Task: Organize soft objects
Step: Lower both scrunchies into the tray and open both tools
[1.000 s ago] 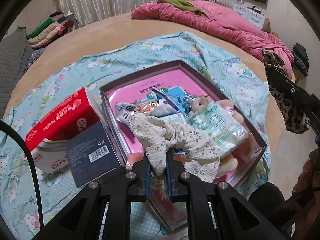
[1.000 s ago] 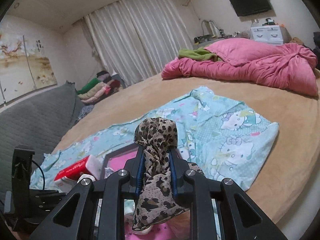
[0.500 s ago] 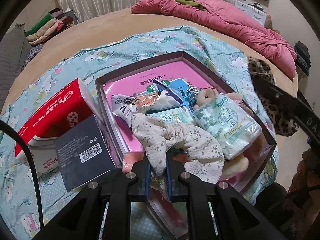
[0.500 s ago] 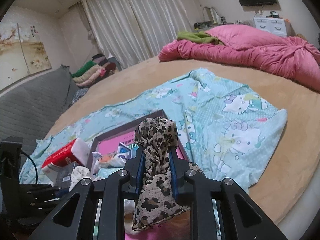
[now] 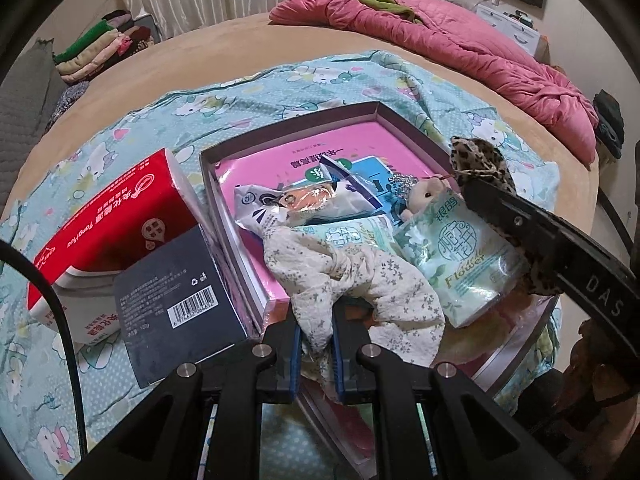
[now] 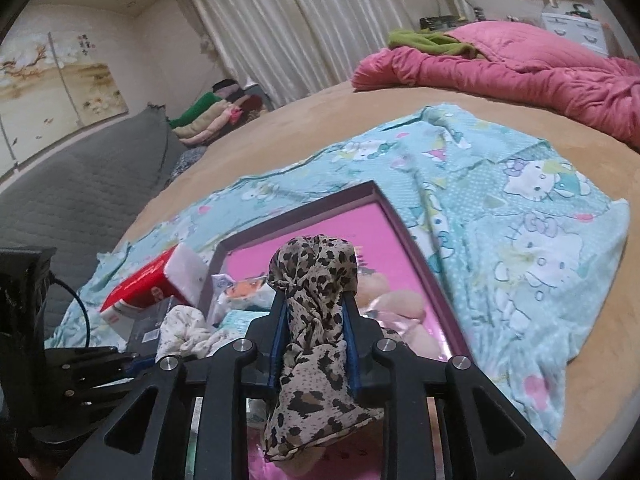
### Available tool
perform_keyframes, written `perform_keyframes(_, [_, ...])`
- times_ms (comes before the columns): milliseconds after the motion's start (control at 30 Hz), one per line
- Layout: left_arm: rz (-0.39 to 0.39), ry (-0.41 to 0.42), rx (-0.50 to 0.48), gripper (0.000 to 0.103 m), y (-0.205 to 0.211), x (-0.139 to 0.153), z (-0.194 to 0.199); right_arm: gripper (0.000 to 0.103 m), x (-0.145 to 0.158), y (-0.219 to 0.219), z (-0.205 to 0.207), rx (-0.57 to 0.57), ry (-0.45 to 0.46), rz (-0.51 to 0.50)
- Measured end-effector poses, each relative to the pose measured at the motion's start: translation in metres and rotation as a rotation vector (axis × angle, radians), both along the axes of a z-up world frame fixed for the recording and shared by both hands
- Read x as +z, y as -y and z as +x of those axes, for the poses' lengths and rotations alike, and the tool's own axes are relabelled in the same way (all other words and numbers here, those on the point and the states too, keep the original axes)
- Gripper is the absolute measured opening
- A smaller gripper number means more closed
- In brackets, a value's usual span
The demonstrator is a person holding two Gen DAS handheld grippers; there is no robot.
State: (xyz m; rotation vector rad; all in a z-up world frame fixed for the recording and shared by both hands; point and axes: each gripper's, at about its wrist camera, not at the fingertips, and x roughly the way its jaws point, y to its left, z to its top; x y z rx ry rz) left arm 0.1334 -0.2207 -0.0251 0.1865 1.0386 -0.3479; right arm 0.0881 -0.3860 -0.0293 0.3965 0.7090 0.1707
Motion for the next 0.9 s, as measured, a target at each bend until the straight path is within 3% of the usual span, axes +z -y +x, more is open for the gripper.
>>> perform_keyframes(67, [0.002,0.0,0.002,0.013,0.0,0.0,0.0,0.032,0.002,-0.002,-0.001,0.005,0.006,-0.005])
perform_keyframes(133, [-0.001,0.0,0.001,0.013,0.0,0.0,0.0,0.042,0.004,-0.003,-0.001,0.002,0.013,-0.011])
perform_keyframes(900, [-0.035,0.004,-0.002,0.014,-0.001,0.0,0.0,0.065,0.005,0.011,-0.007,-0.061,0.03,-0.003])
